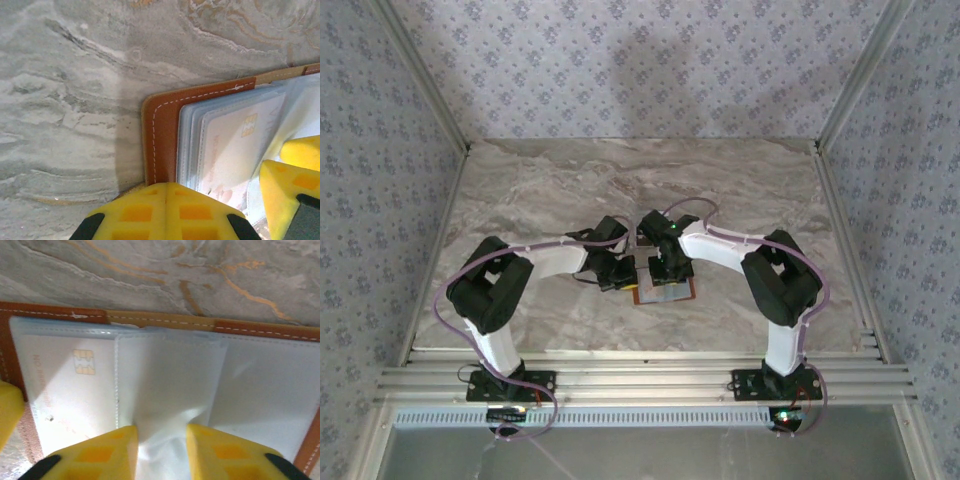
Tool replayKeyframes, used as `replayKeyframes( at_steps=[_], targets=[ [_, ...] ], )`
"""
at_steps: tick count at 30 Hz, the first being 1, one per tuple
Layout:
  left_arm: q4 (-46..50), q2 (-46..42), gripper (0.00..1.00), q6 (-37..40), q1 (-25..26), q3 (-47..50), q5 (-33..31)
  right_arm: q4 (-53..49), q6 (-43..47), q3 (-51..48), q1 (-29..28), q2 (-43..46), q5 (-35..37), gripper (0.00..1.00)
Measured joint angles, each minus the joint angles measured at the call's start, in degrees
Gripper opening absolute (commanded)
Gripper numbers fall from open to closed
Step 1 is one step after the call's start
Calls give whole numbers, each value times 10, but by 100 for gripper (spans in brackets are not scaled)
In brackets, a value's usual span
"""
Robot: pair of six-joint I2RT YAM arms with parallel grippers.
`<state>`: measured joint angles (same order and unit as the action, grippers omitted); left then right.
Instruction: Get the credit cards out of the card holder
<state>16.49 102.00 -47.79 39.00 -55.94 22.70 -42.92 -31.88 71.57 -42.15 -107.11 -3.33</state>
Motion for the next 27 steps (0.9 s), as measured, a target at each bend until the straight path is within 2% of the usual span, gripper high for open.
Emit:
replayKeyframes(
  at_steps=[12,15,23,27],
  targets=[
    [3,0,3,4,-3,0,0,-6,6,-1,3,3,-6,72],
    [3,0,3,4,-4,0,0,-1,9,-2,4,3,-14,74],
    [9,-3,3,8,-4,0,-5,-11,1,-2,5,6,14,56],
    [17,-6,3,10,-7,0,-10,-17,-1,-4,11,12,26,40]
  ],
)
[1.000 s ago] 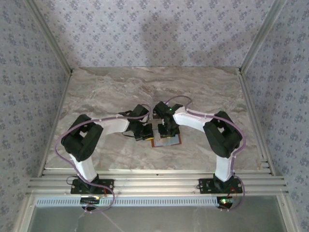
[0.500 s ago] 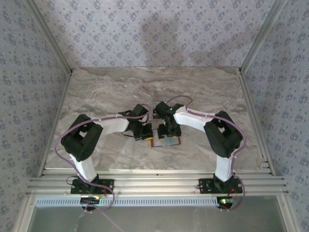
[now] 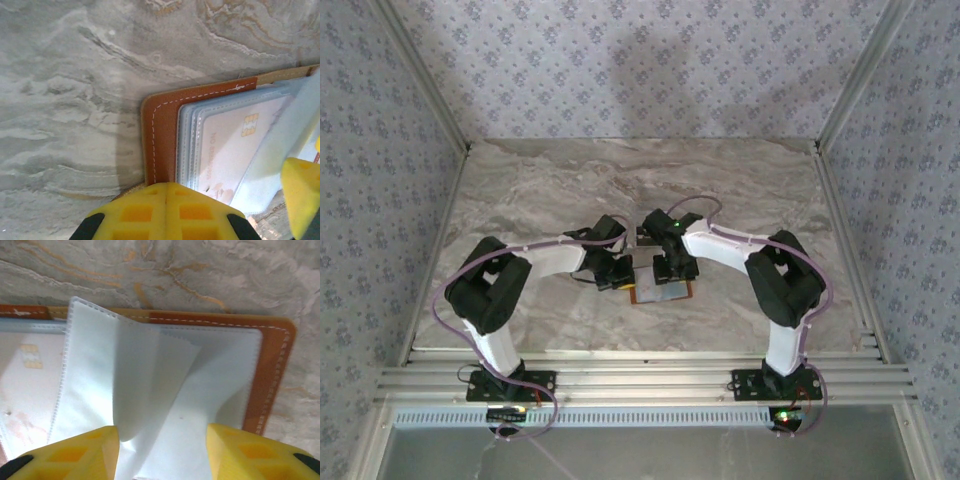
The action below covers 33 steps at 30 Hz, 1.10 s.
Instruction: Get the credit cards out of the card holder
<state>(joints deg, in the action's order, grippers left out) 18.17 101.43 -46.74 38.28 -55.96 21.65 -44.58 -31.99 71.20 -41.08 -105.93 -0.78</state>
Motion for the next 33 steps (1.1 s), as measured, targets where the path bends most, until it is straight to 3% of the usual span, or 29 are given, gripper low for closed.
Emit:
replayKeyframes(
  at_steps=[6,18,26,33],
  targets=[
    [27,-6,4,7,-1,-6,-16,26,-1,-38,16,14,-24,31],
    [85,-8,4,12,24,-81,-43,59,-2,-56,21,24,-53,30],
    [80,-8,3,10,12,-59,-47,60,-12,-52,5,47,-65,31],
    [66,-10,2,10,-19,-12,-32,92,-23,-32,-10,45,-137,30]
  ],
)
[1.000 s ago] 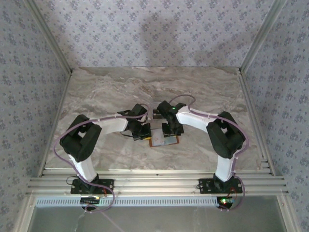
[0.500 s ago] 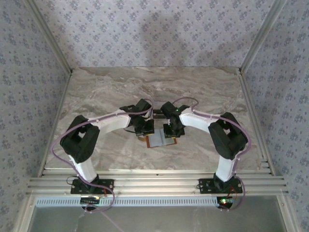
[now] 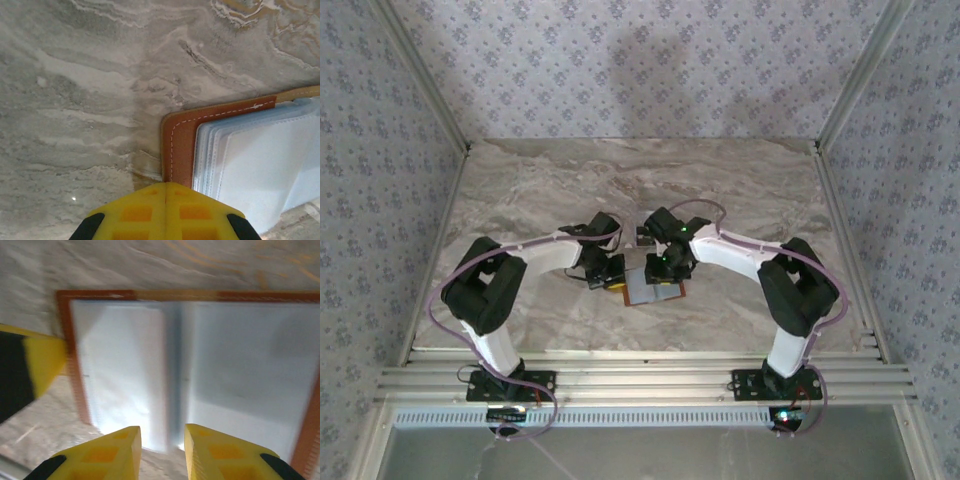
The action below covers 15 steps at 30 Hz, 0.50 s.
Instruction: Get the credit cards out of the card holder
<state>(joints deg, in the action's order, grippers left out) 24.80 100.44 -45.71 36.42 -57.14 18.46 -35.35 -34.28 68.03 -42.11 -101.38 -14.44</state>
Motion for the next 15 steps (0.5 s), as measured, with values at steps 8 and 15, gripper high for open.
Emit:
replayKeyframes(
  at_steps=[8,15],
  targets=[
    [-27,-3,2,0,-5,16,19,46,-15,35,-16,-52,-57,28],
    [-38,-7,2,0,-8,26,24,52,-22,40,-25,-85,-60,27]
  ],
)
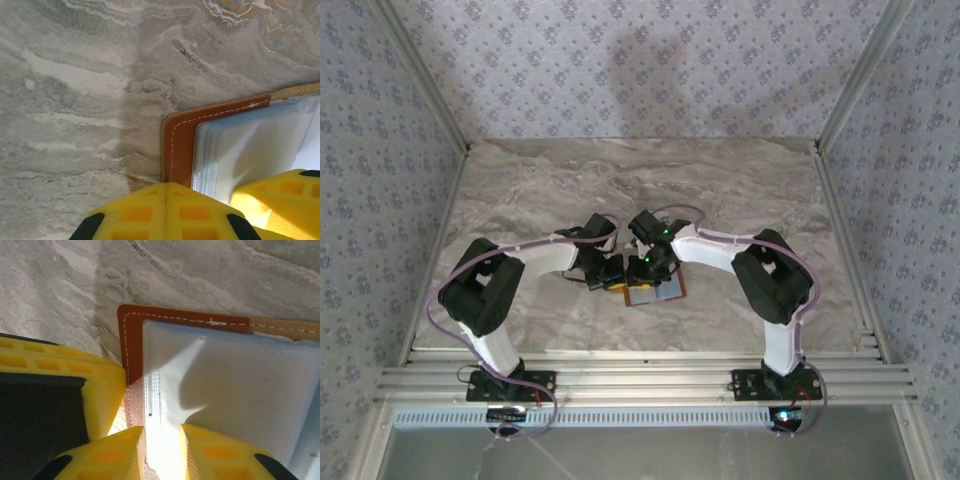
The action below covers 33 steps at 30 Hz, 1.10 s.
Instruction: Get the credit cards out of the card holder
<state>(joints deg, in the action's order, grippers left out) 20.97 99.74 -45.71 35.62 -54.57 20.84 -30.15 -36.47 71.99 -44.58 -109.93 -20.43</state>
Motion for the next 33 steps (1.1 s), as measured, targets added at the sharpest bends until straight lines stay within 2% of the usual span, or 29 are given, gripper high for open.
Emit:
replayKeyframes(
  at_steps=[2,14,19,33],
  targets=[
    [0,0,2,0,0,0,0,-5,0,5,-1,-1,3,28],
    [0,0,2,2,-1,0,0,-91,24,38,-14,-1,101,45],
    [0,0,2,2,-2,0,0,-135,31,60,-26,-9,156,47],
    [6,-2,2,2,-3,1,-7,-206,32,101,-44,-37,247,41]
  ],
)
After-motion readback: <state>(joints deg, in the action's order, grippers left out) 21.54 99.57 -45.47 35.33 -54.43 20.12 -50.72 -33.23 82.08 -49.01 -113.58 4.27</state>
